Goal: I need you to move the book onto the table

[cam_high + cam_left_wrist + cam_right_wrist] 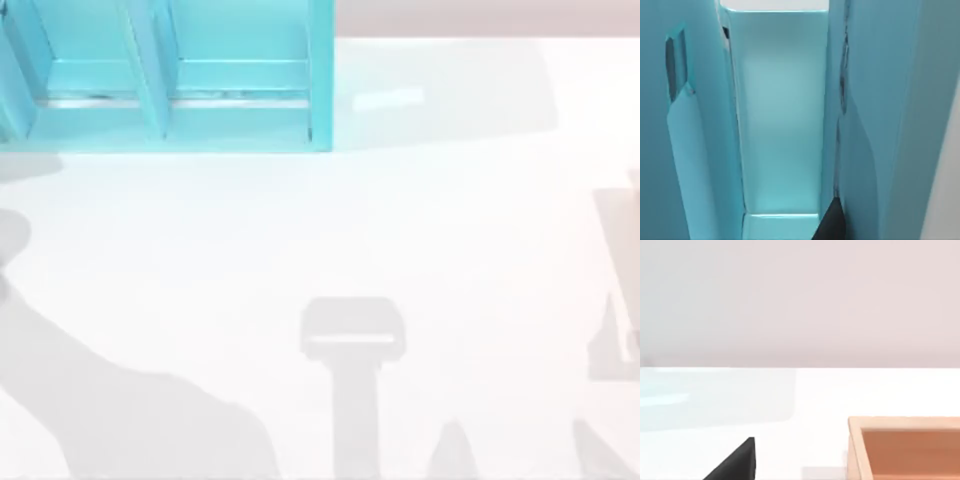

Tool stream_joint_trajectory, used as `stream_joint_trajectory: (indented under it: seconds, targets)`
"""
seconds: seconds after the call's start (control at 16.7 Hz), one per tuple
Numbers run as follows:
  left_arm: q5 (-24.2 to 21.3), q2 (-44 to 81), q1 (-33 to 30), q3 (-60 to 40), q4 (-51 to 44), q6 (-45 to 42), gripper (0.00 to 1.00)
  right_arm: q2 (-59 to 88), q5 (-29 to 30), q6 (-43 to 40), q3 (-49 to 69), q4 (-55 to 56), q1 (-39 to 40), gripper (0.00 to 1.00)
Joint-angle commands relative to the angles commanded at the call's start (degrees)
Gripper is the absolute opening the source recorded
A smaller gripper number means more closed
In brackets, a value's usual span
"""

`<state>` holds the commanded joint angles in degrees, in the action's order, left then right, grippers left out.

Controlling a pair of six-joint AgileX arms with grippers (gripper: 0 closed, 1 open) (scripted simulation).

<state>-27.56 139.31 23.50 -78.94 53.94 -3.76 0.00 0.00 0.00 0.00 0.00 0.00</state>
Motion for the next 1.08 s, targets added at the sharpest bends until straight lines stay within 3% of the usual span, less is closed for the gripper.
stream_joint_trajectory:
  seconds: [0.12,0.72,1.08]
  targets:
    - [0.0,0.0,0.0,0.0,0.0,0.0,0.0,0.0,0.0,0.0,0.0,0.0,0.0,1.0]
    - [-0.35,-0.87,0.22,0.47,-0.49,-0.16,0.0,0.0,0.0,0.0,0.0,0.0,0.0,1.0]
    - [-4.53,-17.5,5.92,7.43,-9.1,-1.57,0.0,0.0,0.0,0.0,0.0,0.0,0.0,1.0]
